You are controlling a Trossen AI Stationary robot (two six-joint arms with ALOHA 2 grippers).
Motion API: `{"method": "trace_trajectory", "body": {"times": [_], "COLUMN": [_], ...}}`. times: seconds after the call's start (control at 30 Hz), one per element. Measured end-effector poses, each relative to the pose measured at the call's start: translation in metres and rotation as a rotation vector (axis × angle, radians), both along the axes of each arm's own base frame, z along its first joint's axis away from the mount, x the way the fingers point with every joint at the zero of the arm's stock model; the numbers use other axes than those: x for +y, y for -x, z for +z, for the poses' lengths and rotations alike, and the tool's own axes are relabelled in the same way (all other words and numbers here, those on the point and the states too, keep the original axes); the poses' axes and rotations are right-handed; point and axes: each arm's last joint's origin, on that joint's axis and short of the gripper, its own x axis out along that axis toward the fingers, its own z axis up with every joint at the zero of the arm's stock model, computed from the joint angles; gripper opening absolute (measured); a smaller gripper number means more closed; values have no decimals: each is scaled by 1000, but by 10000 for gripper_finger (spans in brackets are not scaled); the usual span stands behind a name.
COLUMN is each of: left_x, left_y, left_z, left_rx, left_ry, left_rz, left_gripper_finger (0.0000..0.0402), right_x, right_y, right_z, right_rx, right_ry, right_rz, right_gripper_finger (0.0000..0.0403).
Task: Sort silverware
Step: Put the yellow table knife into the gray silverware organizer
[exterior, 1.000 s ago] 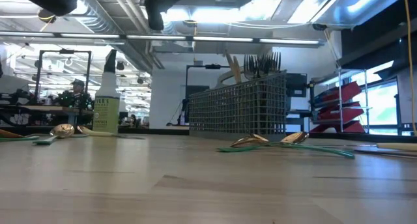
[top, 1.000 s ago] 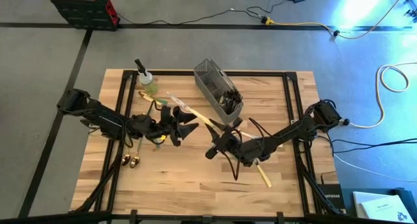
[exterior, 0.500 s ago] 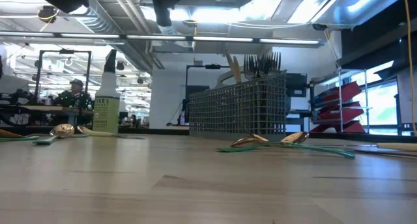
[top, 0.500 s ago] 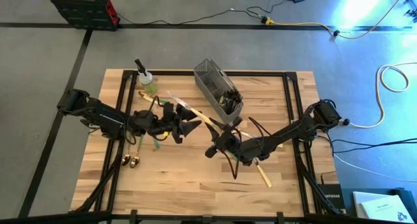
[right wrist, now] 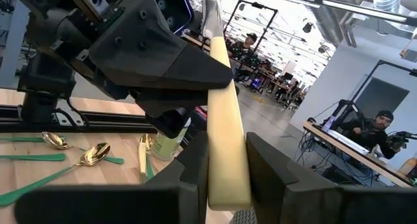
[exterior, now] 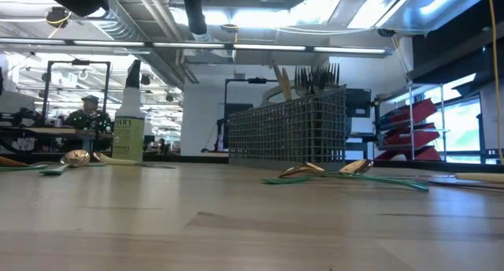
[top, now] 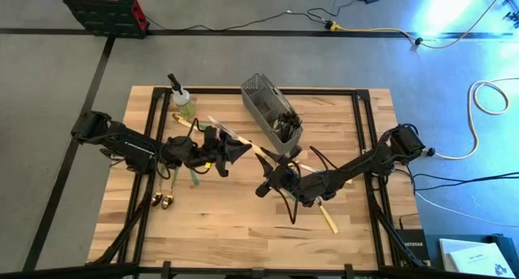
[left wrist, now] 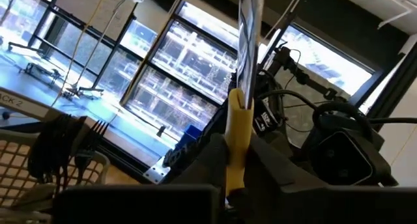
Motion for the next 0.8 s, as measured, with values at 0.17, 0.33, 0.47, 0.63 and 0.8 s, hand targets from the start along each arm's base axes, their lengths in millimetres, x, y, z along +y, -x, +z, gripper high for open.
{"method": "trace_trajectory", "body": {"times": [0.17, 0.33, 0.47, 0.63, 0.8], "left_x": [0, 0, 0, 6, 17], "left_y": [1, 1, 1, 0, -2], "left_z": [1, 2, 3, 2, -2], "left_rx": [-11, -14, -10, 9, 59], "left_ry": [-30, -47, -92, -136, -161], "left_rz": [9, 12, 26, 34, 46], "left_gripper_finger": [15, 15, 15, 14, 14], "right_x": [1, 1, 6, 16, 33], "right_y": [0, 1, 4, 12, 22], "right_z": [1, 0, 0, 4, 10], "right_rx": [-3, 0, 13, -33, -70], "right_ry": [0, -2, 0, -38, -59], "right_rz": [13, 7, -45, -110, -76], "right_gripper_finger": [57, 110, 236, 339, 337]}}
